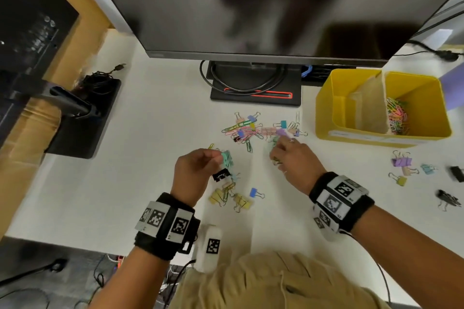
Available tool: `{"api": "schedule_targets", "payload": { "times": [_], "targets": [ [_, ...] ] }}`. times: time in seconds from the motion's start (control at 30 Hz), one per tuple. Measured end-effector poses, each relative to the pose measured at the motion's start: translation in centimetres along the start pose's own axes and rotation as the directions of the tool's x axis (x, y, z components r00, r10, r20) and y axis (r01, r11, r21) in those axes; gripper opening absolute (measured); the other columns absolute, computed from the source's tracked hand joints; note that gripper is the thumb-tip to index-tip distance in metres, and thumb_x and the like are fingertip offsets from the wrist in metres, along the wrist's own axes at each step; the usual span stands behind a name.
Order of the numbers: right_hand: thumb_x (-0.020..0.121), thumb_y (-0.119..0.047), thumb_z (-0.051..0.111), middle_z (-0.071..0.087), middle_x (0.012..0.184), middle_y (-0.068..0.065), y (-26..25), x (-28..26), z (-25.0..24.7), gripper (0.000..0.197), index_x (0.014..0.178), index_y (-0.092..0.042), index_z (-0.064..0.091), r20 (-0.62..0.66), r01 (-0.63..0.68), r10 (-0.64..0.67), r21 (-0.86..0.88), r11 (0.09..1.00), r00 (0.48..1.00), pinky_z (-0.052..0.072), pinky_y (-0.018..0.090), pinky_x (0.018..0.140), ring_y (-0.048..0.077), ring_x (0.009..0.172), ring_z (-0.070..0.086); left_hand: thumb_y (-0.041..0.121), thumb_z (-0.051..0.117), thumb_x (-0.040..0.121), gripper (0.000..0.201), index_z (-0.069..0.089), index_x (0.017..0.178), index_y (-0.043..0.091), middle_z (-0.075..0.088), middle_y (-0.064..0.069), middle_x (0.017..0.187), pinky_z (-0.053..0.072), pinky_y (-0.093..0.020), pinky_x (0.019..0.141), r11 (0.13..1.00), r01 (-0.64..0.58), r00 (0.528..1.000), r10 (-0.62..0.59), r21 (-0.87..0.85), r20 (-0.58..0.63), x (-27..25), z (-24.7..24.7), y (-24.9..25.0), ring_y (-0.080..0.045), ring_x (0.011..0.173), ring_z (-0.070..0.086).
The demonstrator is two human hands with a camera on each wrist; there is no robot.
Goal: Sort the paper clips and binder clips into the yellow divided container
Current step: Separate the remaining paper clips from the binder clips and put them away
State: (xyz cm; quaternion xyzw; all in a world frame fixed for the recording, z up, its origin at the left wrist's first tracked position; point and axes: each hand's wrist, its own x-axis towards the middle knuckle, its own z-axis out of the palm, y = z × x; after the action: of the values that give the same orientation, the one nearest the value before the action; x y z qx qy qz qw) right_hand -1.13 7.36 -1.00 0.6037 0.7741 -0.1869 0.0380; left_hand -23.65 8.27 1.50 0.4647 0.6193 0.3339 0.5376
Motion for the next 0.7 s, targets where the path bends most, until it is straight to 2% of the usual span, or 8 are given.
{"api": "schedule_targets", "payload": {
  "times": [0.17, 0.23, 0.33, 0.43, 0.5, 0.57, 0.63, 0.7],
  "targets": [
    [0.078, -0.017, 0.066, 0.047, 0.130, 0.012, 0.1, -2.0, -0.3, 0.032, 0.110, -0.017, 0.060, -0.021, -0.163, 0.162, -0.099, 0.982, 0.987, 0.036, 0.041, 0.097, 0.032, 0.121, 0.038, -0.004, 0.054, 0.086, 0.018, 0.066, 0.083, 0.010, 0.073, 0.004, 0.070, 0.057, -0.014, 0.066, 0.935, 0.211, 0.976, -0.188, -0.287, 0.106, 0.0, 0.0, -0.2, -0.005, 0.067, 0.067],
    [0.068, -0.011, 0.075, 0.056, 0.124, 0.015, -0.8, -2.1, -0.4, 0.033, 0.100, -0.014, 0.066, -0.081, -0.163, 0.158, -0.053, 0.985, 0.984, 0.044, 0.042, 0.091, 0.035, 0.115, 0.048, -0.003, 0.053, 0.087, 0.017, 0.066, 0.085, 0.009, 0.074, 0.003, 0.075, 0.057, -0.015, 0.070, 0.924, 0.240, 0.969, -0.212, -0.298, 0.124, 0.1, -0.1, -0.3, -0.007, 0.072, 0.068],
    [0.046, 0.000, 0.082, 0.069, 0.097, 0.014, -2.0, -1.6, 0.2, 0.039, 0.080, -0.013, 0.068, -0.158, -0.044, 0.042, -0.010, 0.999, 0.987, 0.056, 0.038, 0.068, 0.034, 0.087, 0.065, -0.006, 0.053, 0.087, 0.018, 0.066, 0.086, 0.007, 0.073, 0.003, 0.074, 0.057, -0.016, 0.068, 0.946, 0.205, 0.979, -0.197, -0.251, 0.056, 0.3, -0.6, -0.5, -0.006, 0.069, 0.066],
    [0.054, 0.016, 0.070, 0.068, 0.099, 0.019, -3.9, -0.8, 1.4, 0.041, 0.088, -0.006, 0.068, -0.080, 0.227, -0.220, 0.088, 0.970, 0.972, 0.058, 0.040, 0.066, 0.036, 0.082, 0.065, -0.004, 0.058, 0.084, 0.024, 0.065, 0.072, 0.016, 0.069, 0.011, 0.059, 0.054, -0.019, 0.063, 0.999, 0.031, 0.990, -0.026, 0.029, -0.141, 0.6, -2.2, -1.1, 0.007, 0.052, 0.060],
    [0.072, 0.015, 0.057, 0.059, 0.123, 0.022, -4.7, -0.3, 1.9, 0.041, 0.109, -0.001, 0.062, 0.054, 0.270, -0.279, 0.132, 0.954, 0.959, 0.052, 0.045, 0.085, 0.038, 0.105, 0.057, 0.003, 0.063, 0.083, 0.014, 0.067, 0.077, 0.014, 0.067, 0.005, 0.066, 0.056, -0.019, 0.061, 0.935, -0.048, 0.972, 0.124, 0.351, -0.198, 0.7, -3.2, -1.5, 0.009, 0.053, 0.060],
    [0.082, 0.007, 0.049, 0.051, 0.133, 0.019, -4.4, 0.0, 2.4, 0.037, 0.118, -0.001, 0.056, 0.145, 0.233, -0.239, 0.060, 0.971, 0.960, 0.046, 0.044, 0.094, 0.035, 0.117, 0.049, 0.002, 0.062, 0.083, 0.009, 0.069, 0.086, 0.006, 0.070, -0.009, 0.077, 0.058, -0.030, 0.066, 0.817, -0.137, 0.952, 0.264, 0.560, -0.152, 0.7, -4.0, -2.2, -0.005, 0.062, 0.066],
    [0.077, 0.003, 0.057, 0.060, 0.121, 0.017, -3.7, -0.5, 2.4, 0.029, 0.105, -0.002, 0.063, 0.121, 0.196, -0.196, 0.009, 0.981, 0.973, 0.051, 0.042, 0.084, 0.035, 0.107, 0.056, 0.000, 0.062, 0.082, 0.010, 0.070, 0.088, 0.002, 0.071, -0.017, 0.081, 0.054, -0.031, 0.068, 0.695, -0.217, 0.940, 0.338, 0.686, -0.044, 0.6, -4.4, -3.3, -0.028, 0.070, 0.066],
    [0.063, -0.002, 0.073, 0.071, 0.097, 0.012, -2.6, -1.1, 2.4, 0.017, 0.079, -0.007, 0.069, 0.072, 0.171, -0.165, -0.090, 0.981, 0.984, 0.056, 0.035, 0.067, 0.030, 0.086, 0.065, 0.001, 0.063, 0.082, 0.009, 0.070, 0.088, 0.002, 0.070, -0.019, 0.083, 0.051, -0.034, 0.068, 0.613, -0.236, 0.938, 0.347, 0.754, 0.011, 0.3, -4.5, -4.0, -0.036, 0.076, 0.064]
  ]
}}
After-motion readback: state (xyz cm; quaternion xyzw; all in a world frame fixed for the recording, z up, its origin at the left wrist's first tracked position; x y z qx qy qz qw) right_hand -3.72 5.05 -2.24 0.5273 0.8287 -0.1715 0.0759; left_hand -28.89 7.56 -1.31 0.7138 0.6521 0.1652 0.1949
